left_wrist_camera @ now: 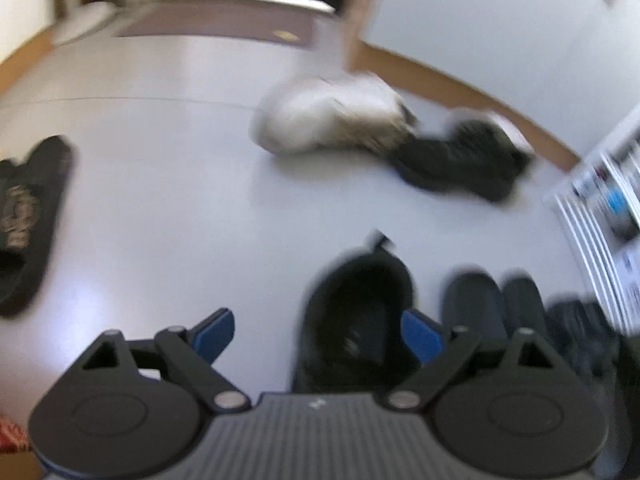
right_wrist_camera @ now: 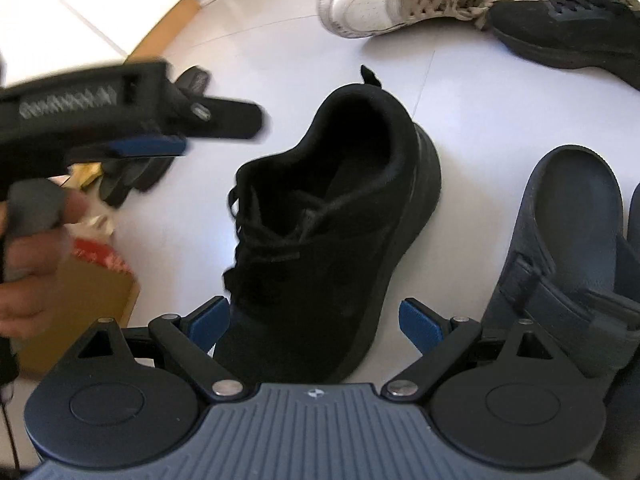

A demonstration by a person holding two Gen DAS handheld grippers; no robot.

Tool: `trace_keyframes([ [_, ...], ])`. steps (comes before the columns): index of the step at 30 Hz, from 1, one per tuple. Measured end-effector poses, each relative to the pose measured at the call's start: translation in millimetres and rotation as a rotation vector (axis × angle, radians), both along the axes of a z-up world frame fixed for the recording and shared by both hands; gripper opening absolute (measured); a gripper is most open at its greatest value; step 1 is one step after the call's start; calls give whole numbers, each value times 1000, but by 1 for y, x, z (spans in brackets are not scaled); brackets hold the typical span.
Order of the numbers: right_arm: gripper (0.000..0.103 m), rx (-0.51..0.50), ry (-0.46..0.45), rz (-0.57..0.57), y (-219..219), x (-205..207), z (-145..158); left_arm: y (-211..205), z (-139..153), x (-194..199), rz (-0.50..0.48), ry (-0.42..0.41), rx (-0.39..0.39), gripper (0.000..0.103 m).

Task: Organize scattered shoes
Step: 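Grasp the black sneaker's heel with the right tool while the left tool releases it, then lower the black sneaker with the right tool at the end of the shoe row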

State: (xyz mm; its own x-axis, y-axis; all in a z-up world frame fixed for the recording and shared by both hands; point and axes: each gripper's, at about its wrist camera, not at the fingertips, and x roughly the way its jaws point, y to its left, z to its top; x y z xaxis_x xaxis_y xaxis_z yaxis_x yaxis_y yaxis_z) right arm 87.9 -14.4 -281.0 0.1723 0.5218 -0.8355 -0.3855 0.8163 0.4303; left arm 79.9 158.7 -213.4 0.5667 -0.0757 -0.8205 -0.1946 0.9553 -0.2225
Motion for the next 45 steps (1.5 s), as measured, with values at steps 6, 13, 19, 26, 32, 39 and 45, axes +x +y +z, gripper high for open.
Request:
trace_keyframes([
  [6, 95, -19, 0, -53, 19, 0, -5, 19, -10, 0, 70, 41, 24, 92],
  [13, 96, -58, -17, -93, 46, -1, -16, 34, -25, -15, 112, 109, 31, 92],
  [19, 93, -137, -84, -109, 56, 3, -26, 31, -31, -10, 109, 121, 32, 92],
  [26, 85, -195, -128, -80, 48, 1, -22, 25, -37, -11, 93, 138, 28, 92],
  [32, 80, -259, -184, -51, 49, -8, -16, 23, -39, -11, 93, 146, 25, 92],
  [39, 81, -257, -163, -50, 41, -7, -12, 16, -44, -10, 72, 161, 28, 92],
  [45, 96, -248, -147, -42, 50, 3, -18, 14, -47, -7, 70, 163, 45, 92],
])
